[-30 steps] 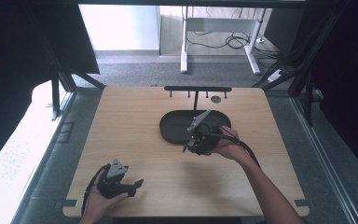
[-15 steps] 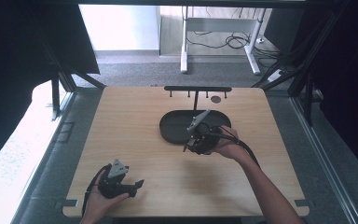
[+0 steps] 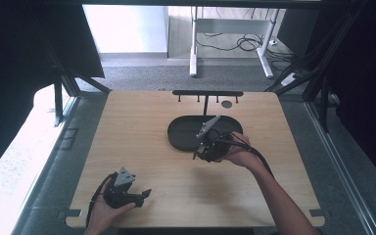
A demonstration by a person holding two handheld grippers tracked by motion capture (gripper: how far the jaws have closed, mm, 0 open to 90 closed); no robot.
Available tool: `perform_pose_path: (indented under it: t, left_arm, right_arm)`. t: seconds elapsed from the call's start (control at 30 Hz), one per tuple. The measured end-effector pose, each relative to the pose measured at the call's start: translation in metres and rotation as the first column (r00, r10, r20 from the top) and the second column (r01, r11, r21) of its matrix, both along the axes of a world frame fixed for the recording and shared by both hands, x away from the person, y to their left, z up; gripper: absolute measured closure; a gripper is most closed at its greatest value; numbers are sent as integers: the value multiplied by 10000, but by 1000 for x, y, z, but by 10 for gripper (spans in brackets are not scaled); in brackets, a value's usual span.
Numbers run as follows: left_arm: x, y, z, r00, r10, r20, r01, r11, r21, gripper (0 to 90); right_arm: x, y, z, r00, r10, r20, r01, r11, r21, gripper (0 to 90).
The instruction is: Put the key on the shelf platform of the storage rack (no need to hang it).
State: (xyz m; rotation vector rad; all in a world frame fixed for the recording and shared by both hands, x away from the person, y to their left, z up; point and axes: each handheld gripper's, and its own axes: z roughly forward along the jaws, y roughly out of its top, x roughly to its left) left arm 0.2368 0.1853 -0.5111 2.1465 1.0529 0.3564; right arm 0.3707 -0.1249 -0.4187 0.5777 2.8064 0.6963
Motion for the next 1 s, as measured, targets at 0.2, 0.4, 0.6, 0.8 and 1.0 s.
perform_pose_path:
  t: [0.2, 0.4, 0.6, 0.8, 1.0]
  left_arm:
    - [0, -1, -1, 10000, -42, -39, 42, 10000, 38, 215]
    - [0, -2, -1, 10000, -61, -62, 61, 10000, 39, 214]
    - [0, -3, -3, 9999, -99, -115, 99, 9999, 63, 213]
    - [1, -6, -5, 9995, -204, -238, 209, 9996, 210, 209]
    - [1, -8, -8, 9987, -230, -456, 245, 9992, 312, 206]
  right_arm:
    - [1, 1, -1, 10000, 28, -12, -28, 10000, 25, 494]
    - [1, -1, -2, 10000, -31, -31, 31, 10000, 34, 493]
    - [2, -3, -3, 9999, -108, 12, 108, 9999, 0, 493]
    - [2, -5, -1, 9999, -134, 28, 133, 9999, 58, 493]
    - [4, -6, -2, 9999, -159, 21, 159, 9999, 48, 493]
